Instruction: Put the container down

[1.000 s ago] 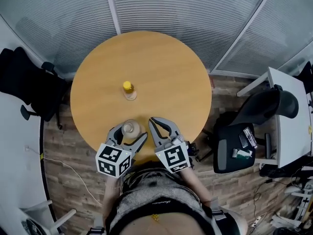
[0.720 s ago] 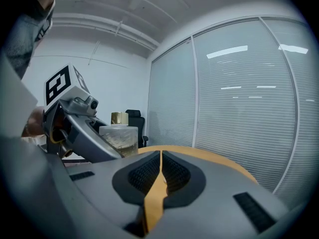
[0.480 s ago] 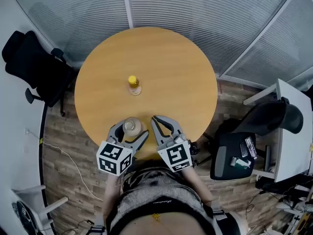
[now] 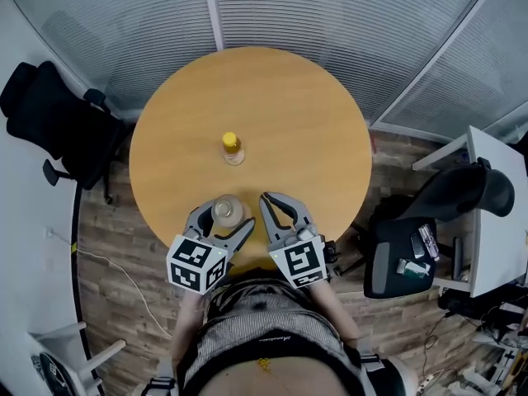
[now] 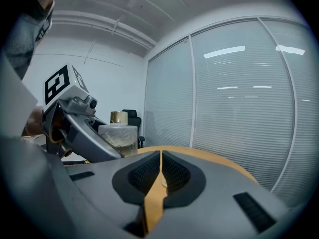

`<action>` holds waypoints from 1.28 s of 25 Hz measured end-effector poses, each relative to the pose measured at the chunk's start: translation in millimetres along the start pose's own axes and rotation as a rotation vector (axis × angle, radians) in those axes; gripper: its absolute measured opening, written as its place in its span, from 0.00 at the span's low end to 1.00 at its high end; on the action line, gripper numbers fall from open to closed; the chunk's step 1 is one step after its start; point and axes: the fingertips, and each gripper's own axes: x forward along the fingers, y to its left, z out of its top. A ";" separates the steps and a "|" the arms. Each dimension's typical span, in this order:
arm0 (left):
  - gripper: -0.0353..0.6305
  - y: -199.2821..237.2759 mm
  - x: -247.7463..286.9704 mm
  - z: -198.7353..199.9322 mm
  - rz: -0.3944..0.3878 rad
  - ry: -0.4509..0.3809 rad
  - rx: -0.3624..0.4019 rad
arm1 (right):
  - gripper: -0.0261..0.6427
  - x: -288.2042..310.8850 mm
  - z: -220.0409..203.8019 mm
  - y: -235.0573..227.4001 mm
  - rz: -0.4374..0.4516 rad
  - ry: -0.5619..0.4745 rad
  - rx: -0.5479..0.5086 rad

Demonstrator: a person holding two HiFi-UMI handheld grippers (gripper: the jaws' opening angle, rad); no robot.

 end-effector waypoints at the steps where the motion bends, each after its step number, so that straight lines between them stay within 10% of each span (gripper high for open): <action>1: 0.57 2.5 0.4 -0.5 -0.008 0.009 0.011 | 0.08 1.3 0.0 0.8 -0.011 0.002 0.003; 32: 0.57 25.5 7.1 7.4 -0.150 0.038 0.085 | 0.08 11.8 -5.7 0.6 -0.183 0.045 0.056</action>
